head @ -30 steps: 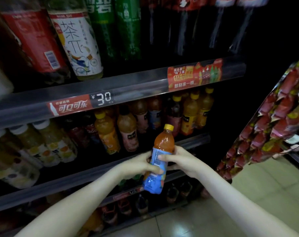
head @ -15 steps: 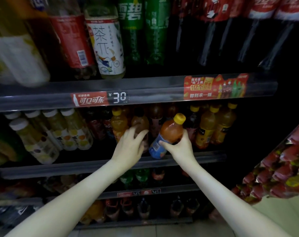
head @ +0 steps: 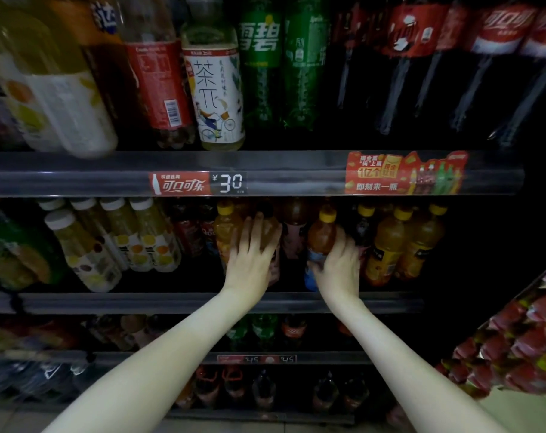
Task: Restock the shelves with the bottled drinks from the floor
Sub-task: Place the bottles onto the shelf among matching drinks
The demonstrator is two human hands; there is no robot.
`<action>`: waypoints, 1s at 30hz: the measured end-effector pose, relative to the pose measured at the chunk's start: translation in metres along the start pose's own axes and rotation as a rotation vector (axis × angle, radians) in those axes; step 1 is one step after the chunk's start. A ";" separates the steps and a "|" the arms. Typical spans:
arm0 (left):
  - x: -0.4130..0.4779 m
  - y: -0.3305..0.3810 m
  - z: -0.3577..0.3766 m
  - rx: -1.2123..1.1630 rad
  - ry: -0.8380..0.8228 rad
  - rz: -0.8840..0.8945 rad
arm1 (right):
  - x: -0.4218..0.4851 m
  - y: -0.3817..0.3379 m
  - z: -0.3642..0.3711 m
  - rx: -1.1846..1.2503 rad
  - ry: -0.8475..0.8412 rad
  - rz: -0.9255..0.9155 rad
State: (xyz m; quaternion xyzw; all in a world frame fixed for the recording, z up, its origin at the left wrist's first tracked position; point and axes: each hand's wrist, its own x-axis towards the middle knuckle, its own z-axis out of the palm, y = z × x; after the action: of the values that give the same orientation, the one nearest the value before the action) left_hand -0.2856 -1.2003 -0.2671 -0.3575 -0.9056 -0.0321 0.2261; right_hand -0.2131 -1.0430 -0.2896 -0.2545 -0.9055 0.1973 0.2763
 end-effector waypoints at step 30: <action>0.000 0.053 -0.004 -0.150 0.123 0.147 | 0.000 0.042 -0.038 -0.272 0.161 -0.296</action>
State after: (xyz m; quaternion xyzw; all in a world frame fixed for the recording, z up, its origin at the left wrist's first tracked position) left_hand -0.2494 -1.1619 -0.2688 -0.4361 -0.8564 -0.1050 0.2557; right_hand -0.1756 -1.0014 -0.2814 -0.1685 -0.9264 0.0095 0.3367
